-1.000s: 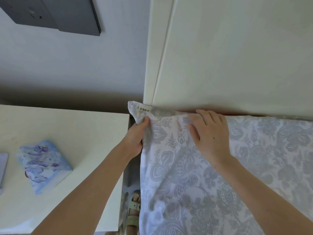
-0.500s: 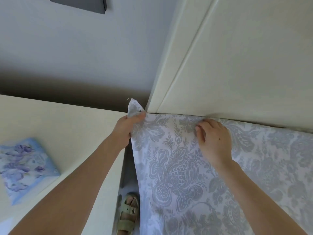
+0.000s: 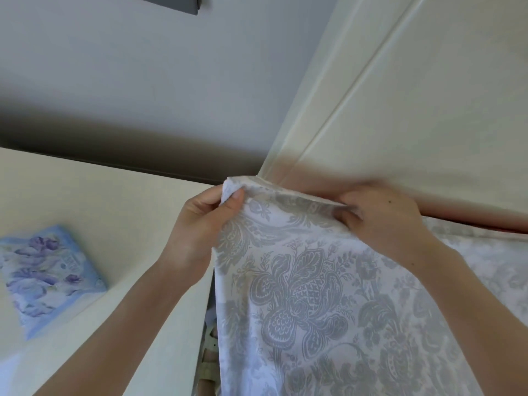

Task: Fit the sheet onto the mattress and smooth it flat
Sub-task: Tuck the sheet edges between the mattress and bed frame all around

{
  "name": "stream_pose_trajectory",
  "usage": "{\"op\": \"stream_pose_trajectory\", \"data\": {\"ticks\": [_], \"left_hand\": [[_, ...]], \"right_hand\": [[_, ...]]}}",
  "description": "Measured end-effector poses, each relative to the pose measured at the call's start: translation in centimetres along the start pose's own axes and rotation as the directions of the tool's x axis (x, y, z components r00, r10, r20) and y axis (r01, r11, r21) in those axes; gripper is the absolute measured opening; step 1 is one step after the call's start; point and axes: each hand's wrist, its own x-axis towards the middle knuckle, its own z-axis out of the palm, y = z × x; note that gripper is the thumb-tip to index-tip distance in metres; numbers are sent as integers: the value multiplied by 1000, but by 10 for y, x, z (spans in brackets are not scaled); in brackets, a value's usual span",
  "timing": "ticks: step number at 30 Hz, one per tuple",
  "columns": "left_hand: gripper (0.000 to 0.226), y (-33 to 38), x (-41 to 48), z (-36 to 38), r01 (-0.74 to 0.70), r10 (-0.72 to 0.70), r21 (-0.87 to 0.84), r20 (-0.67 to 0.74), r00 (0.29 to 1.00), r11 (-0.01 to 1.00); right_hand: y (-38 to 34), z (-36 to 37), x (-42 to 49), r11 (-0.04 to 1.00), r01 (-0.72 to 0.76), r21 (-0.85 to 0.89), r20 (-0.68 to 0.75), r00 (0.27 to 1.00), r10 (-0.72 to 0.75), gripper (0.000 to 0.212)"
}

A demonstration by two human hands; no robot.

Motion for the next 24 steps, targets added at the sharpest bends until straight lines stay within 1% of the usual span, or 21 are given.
{"op": "stream_pose_trajectory", "data": {"ticks": [1,2,3,4,6,7,9,10,13,14,16,19,20,22,24], "left_hand": [[16,1,3,1,-8,8,8,-50,999,1000],[15,1,7,1,-34,39,48,-112,993,998],[19,1,11,1,-84,108,140,-175,979,987],[24,-2,14,-1,-140,203,276,-216,955,951],[22,-7,17,-3,-220,385,550,-204,900,806],[18,-9,17,-4,-231,434,625,-191,881,746],[17,-9,17,-3,-240,475,664,-197,857,708],[22,-7,17,-3,-242,493,673,-210,844,699],[39,1,26,-1,-221,540,701,-271,796,678],[41,-1,34,-3,-186,536,712,-305,787,677],[36,-12,57,-10,-64,490,768,-340,803,637],[29,-43,89,-24,124,361,825,-370,856,552],[29,-55,97,-28,172,317,820,-392,864,545],[32,-77,110,-31,261,253,797,-453,855,545],[34,-87,121,-26,308,254,805,-481,839,508]], "right_hand": [[3,-3,1,999,-21,-43,-62,998,18,22],[8,-6,-1,997,-52,-63,-163,986,41,27],[8,-13,-4,993,-82,-86,-279,959,55,26],[5,-21,-8,988,-115,-104,-368,927,69,21],[-1,-34,-15,970,-196,-147,-456,883,109,7],[-3,-38,-17,957,-233,-170,-487,865,124,4],[-7,-38,-16,947,-281,-153,-533,831,160,6],[-8,-35,-14,952,-280,-124,-551,817,169,6],[-18,-17,-7,975,-215,49,-627,754,197,8],[-22,-9,-4,978,-173,115,-628,750,207,7],[-26,14,-2,972,-94,216,-588,782,206,5],[-21,58,-13,944,-20,328,-421,892,165,16],[-18,70,-17,937,-7,348,-371,917,145,18],[-10,89,-23,939,10,344,-294,951,98,24],[-2,99,-21,952,23,307,-228,972,50,36]]}}
